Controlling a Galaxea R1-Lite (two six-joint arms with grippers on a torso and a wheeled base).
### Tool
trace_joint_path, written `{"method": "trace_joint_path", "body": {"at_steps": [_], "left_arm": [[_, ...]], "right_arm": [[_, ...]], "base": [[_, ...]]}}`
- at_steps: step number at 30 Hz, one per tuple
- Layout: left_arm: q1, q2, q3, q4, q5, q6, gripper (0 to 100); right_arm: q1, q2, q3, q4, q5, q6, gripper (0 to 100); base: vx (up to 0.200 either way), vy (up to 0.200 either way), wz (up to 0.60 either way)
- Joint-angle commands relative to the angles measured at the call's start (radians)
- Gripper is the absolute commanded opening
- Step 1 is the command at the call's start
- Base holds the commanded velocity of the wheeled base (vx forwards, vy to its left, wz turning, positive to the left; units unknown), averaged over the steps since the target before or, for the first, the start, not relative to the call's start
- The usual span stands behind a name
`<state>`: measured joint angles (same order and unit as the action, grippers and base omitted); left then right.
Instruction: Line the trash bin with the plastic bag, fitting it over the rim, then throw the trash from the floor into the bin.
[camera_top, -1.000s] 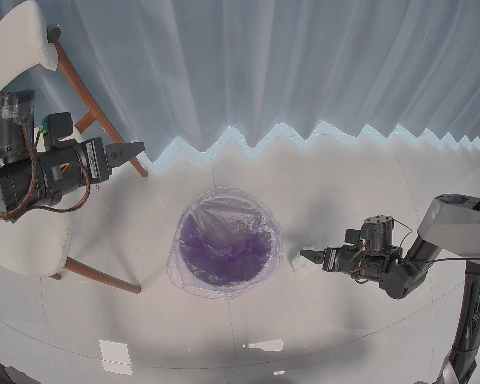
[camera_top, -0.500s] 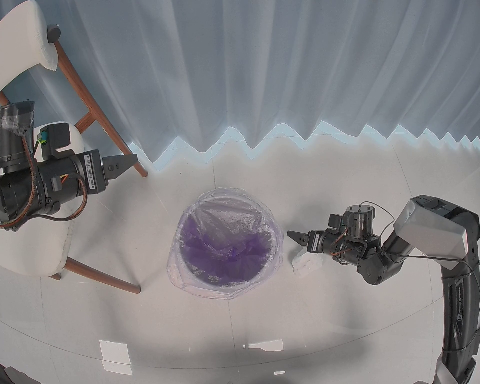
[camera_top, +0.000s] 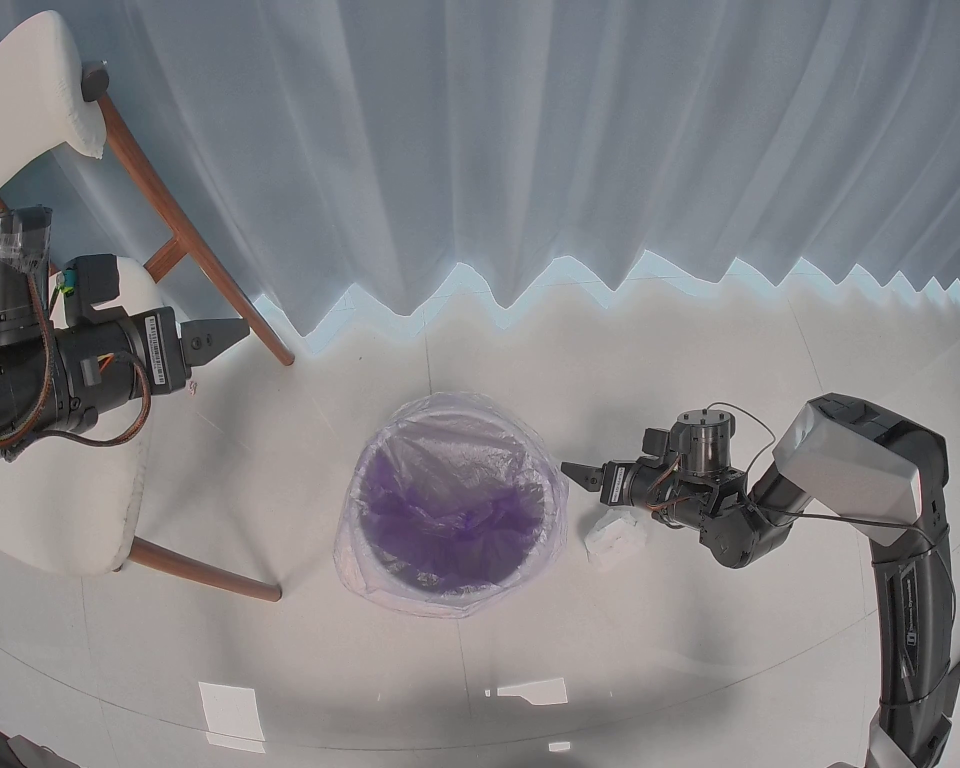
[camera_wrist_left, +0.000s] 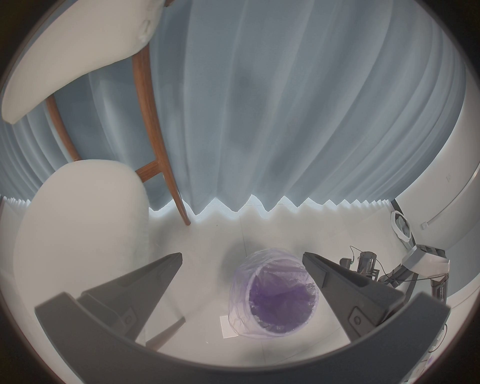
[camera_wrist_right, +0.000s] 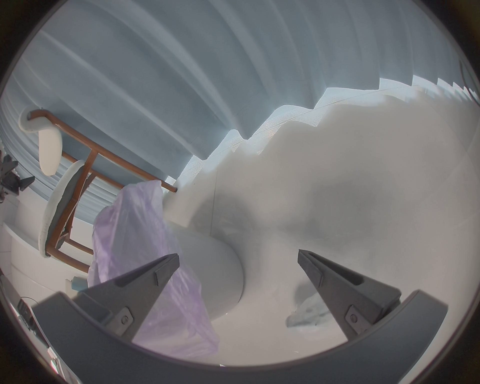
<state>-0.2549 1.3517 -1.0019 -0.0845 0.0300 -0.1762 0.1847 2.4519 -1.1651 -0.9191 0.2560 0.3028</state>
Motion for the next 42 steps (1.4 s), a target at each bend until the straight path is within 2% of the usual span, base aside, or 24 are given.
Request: {"method": "trace_joint_path", "body": {"at_steps": [1,8,14,22,36,42], "left_arm": [[-0.027,-0.002,0.003,0.0,0.002,0.0,100],[-0.032,-0.008,0.04,-0.001,0.002,0.0,100],[-0.038,-0.008,0.052,-0.001,0.002,0.0,100],[-0.046,-0.008,0.069,-0.003,0.002,0.003,100],[-0.046,-0.023,0.071,-0.003,0.022,0.006,100],[-0.046,-0.042,0.085,-0.001,0.025,0.006,100]], "right_arm": [[0.007,-0.007,0.008,-0.004,0.0,0.001,100],[0.009,-0.017,0.051,-0.015,0.002,-0.001,100],[0.01,-0.051,0.17,-0.076,0.003,-0.001,100],[0.048,-0.042,0.223,-0.153,0.006,0.004,100],[0.056,0.042,0.082,-0.121,0.0,0.006,100],[0.05,0.102,-0.067,0.0,-0.047,0.002,100]], "base": [[0.0,0.0,0.0],[0.0,0.0,0.0],[0.0,0.0,0.0],[0.0,0.0,0.0],[0.0,0.0,0.0],[0.0,0.0,0.0]]}}
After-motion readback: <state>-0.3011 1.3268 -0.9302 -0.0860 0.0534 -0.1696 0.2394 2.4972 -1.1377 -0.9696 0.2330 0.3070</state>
